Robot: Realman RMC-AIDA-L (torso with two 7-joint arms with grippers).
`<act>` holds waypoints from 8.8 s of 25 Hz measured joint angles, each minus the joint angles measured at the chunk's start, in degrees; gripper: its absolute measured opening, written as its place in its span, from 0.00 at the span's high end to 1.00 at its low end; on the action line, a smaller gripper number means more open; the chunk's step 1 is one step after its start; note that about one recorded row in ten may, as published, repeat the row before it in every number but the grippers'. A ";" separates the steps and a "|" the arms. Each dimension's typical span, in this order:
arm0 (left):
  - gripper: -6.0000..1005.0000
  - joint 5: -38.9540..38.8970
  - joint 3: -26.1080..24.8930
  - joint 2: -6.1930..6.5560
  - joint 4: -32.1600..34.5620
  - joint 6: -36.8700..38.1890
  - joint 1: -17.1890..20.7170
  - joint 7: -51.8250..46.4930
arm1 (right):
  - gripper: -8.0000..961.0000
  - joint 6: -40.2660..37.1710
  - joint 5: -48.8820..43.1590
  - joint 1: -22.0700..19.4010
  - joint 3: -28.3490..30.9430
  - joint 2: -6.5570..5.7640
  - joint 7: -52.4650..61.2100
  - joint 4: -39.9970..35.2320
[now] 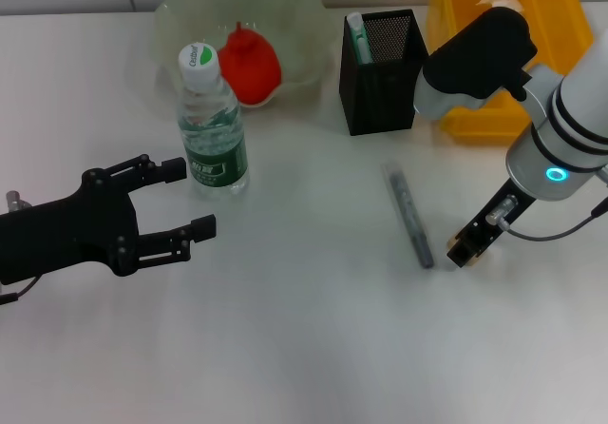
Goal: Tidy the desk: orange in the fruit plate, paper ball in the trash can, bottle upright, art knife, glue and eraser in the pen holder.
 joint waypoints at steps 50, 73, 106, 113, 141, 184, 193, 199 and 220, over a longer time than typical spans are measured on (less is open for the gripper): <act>0.16 -0.04 -0.25 -0.48 0.00 -0.81 -0.11 0.09 | 0.61 40.88 -0.17 -9.60 -1.97 -0.10 -1.51 -11.58; 0.16 4.27 1.76 -0.93 16.71 -0.14 -1.40 -19.43 | 0.26 22.87 33.01 -28.26 12.16 -0.17 -37.22 -23.04; 0.16 35.55 46.10 -1.92 37.79 -22.27 -21.71 -84.82 | 0.26 -17.41 44.58 -35.03 60.48 -1.94 -81.69 3.95; 0.16 35.04 46.22 -1.92 32.43 -24.20 -25.83 -88.78 | 0.26 -24.92 44.41 -34.60 65.54 -2.54 -86.88 3.79; 0.16 1.20 40.85 -1.27 31.37 -27.44 -4.29 -38.02 | 0.26 -19.13 25.62 -19.40 52.41 -0.44 -41.71 -11.18; 0.16 -7.06 13.27 0.19 7.17 -3.74 1.77 -4.35 | 0.28 14.51 6.23 17.74 -1.65 0.36 7.37 24.27; 0.16 -7.07 13.27 0.42 6.95 -3.91 1.86 -4.31 | 0.43 14.06 6.25 17.25 -1.61 0.35 7.09 24.48; 0.16 -7.07 13.27 0.46 6.94 -4.06 1.98 -4.30 | 0.55 13.93 6.25 16.32 -1.37 0.17 6.65 24.19; 0.16 -7.08 12.09 -0.03 6.69 -4.07 2.72 -4.30 | 0.85 11.91 5.70 -4.59 10.33 -0.23 -1.38 -25.09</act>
